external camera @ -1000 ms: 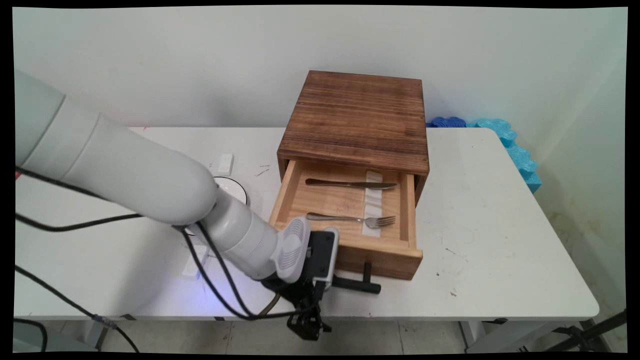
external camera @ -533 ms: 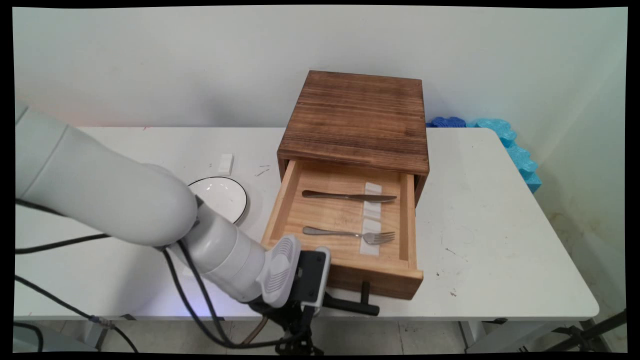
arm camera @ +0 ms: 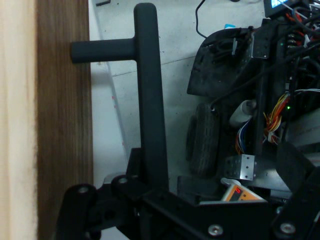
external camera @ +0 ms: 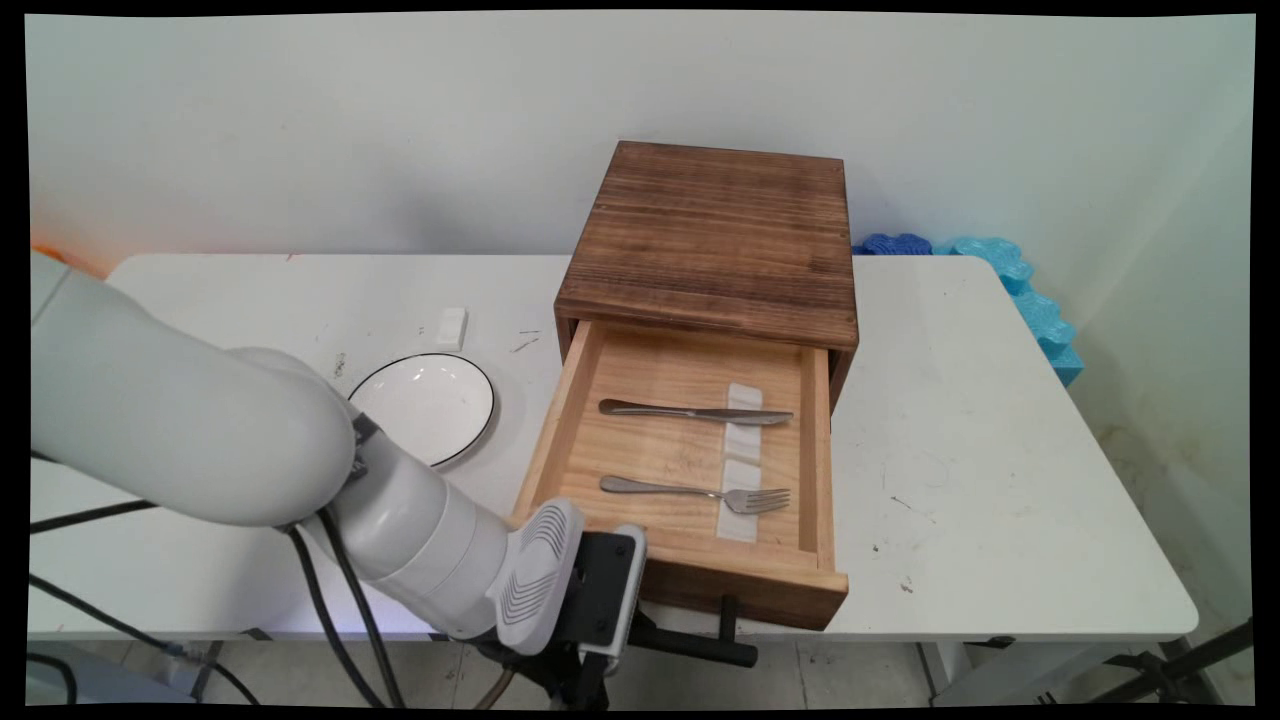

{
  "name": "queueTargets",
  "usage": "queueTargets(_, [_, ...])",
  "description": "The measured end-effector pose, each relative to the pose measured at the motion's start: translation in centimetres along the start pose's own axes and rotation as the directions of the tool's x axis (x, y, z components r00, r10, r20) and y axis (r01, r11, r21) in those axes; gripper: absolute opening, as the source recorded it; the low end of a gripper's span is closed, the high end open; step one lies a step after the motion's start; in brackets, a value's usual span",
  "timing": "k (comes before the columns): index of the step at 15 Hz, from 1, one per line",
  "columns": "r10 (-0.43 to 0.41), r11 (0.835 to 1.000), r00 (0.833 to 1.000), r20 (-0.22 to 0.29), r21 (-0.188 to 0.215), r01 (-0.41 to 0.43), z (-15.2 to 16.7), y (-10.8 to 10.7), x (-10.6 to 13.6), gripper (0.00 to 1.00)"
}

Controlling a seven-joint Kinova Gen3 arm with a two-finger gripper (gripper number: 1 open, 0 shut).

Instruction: Open the drawer

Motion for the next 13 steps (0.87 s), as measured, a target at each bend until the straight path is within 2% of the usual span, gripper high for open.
queueTargets(13, [0.026, 1.0, 1.0, -0.014, -0.012, -0.026, -1.0, 1.5, -0.2, 1.0])
